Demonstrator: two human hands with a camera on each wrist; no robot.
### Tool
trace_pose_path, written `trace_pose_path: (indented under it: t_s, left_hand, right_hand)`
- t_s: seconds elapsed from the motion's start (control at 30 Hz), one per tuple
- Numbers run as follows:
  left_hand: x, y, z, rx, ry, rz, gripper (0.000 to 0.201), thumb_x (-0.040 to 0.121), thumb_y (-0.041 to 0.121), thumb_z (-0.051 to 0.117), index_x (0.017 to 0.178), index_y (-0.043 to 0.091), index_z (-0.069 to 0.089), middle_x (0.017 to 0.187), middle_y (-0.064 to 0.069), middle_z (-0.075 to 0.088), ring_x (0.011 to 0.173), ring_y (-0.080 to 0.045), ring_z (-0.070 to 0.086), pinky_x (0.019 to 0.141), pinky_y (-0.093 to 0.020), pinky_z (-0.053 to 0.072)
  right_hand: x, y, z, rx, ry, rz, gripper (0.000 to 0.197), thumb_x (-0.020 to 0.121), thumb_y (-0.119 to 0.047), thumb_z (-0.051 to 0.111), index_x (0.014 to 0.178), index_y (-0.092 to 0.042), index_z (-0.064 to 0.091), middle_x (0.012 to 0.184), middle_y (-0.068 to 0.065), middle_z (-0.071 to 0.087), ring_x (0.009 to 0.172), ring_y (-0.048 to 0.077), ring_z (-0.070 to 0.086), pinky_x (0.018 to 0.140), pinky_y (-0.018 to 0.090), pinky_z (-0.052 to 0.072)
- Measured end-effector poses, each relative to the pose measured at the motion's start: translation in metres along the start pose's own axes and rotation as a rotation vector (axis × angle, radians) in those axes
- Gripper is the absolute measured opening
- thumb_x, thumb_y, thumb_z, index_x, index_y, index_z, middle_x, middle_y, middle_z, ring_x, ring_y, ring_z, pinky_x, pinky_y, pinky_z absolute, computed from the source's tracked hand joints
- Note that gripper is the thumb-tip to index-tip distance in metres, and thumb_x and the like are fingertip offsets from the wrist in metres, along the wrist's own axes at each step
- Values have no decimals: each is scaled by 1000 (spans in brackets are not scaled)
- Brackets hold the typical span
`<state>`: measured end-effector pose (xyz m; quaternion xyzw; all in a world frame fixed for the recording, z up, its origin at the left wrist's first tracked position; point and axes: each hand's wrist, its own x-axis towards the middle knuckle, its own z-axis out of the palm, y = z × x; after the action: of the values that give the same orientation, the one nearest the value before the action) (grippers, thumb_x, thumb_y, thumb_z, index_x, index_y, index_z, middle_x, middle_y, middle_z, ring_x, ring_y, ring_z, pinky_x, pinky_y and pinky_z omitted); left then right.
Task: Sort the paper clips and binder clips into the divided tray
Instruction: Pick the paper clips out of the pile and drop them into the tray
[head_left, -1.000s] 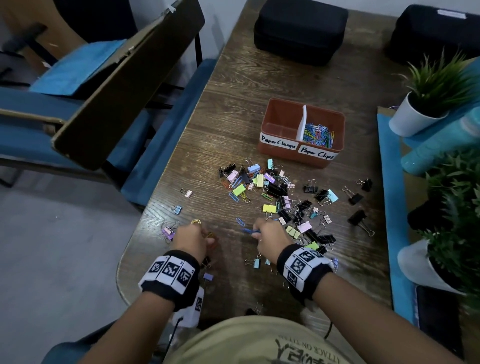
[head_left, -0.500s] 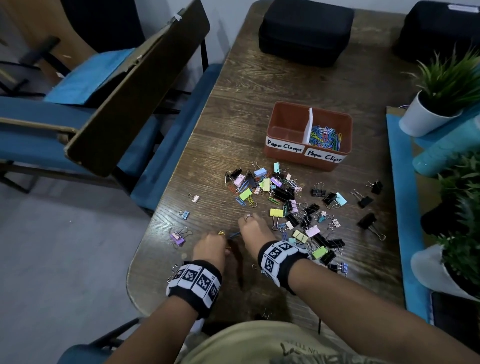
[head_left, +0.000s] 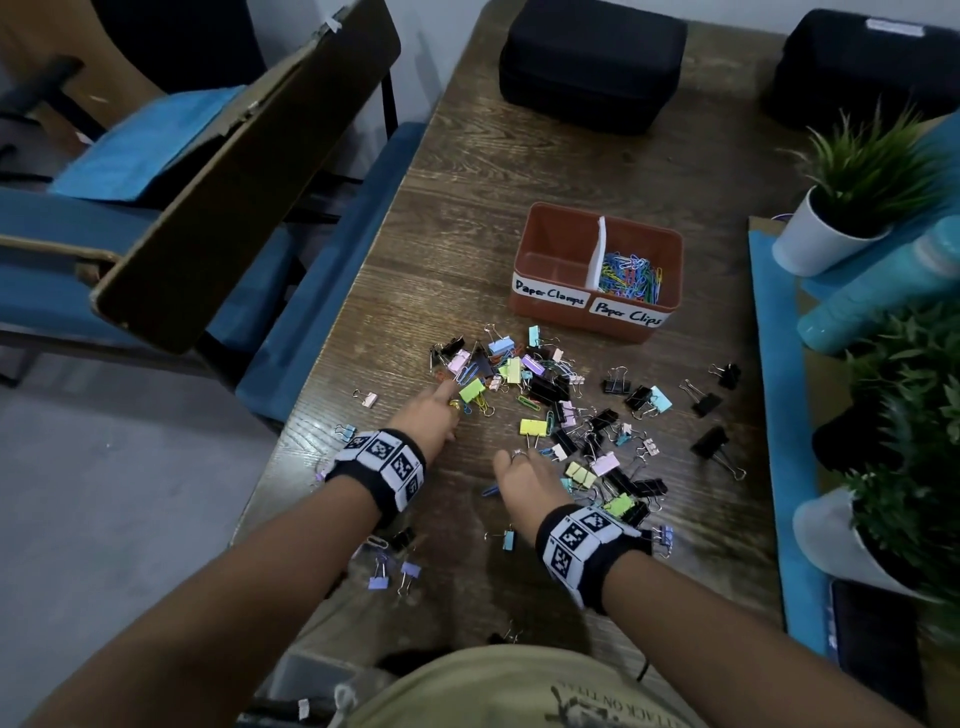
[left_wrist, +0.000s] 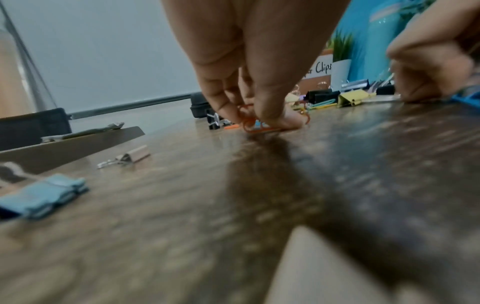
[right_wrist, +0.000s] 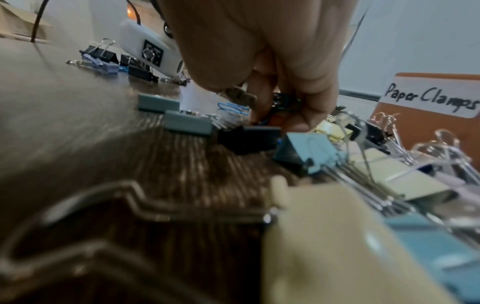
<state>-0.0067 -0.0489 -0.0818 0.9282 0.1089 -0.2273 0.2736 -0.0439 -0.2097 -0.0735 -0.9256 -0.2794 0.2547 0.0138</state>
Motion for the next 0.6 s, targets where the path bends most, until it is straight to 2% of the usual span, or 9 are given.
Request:
trace_pose_path:
  t_s: [0.1, 0.17, 0.23, 0.37, 0.43, 0.47, 0.53, 0.57, 0.6]
  left_hand:
    - [6, 1, -3, 203, -47, 140, 38, 92, 5, 45, 130, 9, 50, 141, -11, 40, 121, -25, 48, 105, -35, 36]
    - [8, -3, -2, 295, -62, 193, 28, 92, 9, 49, 117, 4, 60, 147, -7, 34, 131, -23, 38, 110, -34, 32]
    - [6, -4, -2, 326, -57, 207, 23, 92, 11, 50, 109, 2, 63, 150, -6, 30, 133, -23, 36, 111, -35, 33]
    - [3, 0, 2, 329, -51, 234, 24, 92, 10, 49, 113, 7, 60, 153, -8, 24, 140, -23, 26, 114, -35, 29]
    - [7, -2, 4, 283, -27, 235, 23, 92, 8, 44, 110, 10, 57, 141, -12, 43, 127, -21, 45, 105, -36, 38]
    - [10, -4, 5, 219, -12, 217, 23, 92, 7, 39, 109, 11, 54, 126, -11, 55, 111, -20, 57, 96, -36, 44]
    - [17, -7, 9, 169, 68, 188, 25, 92, 4, 31, 108, 9, 49, 103, -7, 61, 87, -16, 64, 85, -34, 49]
    - [18, -5, 8, 152, 65, 163, 25, 93, 2, 31, 109, 5, 50, 105, -4, 58, 87, -14, 65, 87, -31, 50]
    - [18, -4, 9, 140, 43, 143, 22, 94, 1, 36, 109, 0, 53, 117, -2, 54, 92, -12, 64, 90, -27, 49]
  right_hand:
    - [-3, 4, -2, 43, 4, 22, 32, 82, 12, 43, 109, -5, 42, 109, 17, 57, 109, 32, 45, 95, 39, 38]
    - [-3, 5, -3, 64, 3, 29, 32, 83, 11, 43, 110, -6, 43, 108, 17, 57, 108, 30, 46, 94, 39, 39]
    - [-2, 5, -4, 72, 3, 36, 31, 83, 10, 43, 110, -5, 43, 109, 17, 57, 109, 30, 46, 93, 39, 40]
    - [0, 4, -8, 57, -22, 49, 33, 84, 10, 44, 115, -2, 44, 108, 17, 58, 107, 32, 48, 91, 39, 41]
    - [1, 4, -9, 45, -32, 50, 34, 83, 10, 44, 115, -2, 44, 107, 18, 59, 107, 32, 48, 89, 39, 42]
    - [1, 4, -10, 41, -38, 52, 34, 83, 10, 44, 115, -2, 44, 108, 18, 59, 107, 32, 48, 89, 39, 42]
    - [2, 4, -9, 41, -51, 59, 35, 83, 9, 45, 116, -2, 43, 109, 18, 58, 109, 33, 47, 91, 40, 42]
    - [2, 4, -9, 42, -52, 60, 35, 84, 9, 45, 117, -2, 43, 109, 18, 58, 109, 33, 47, 92, 40, 42]
    - [2, 4, -8, 41, -50, 57, 35, 84, 8, 46, 118, -2, 43, 109, 18, 59, 110, 33, 48, 93, 41, 41]
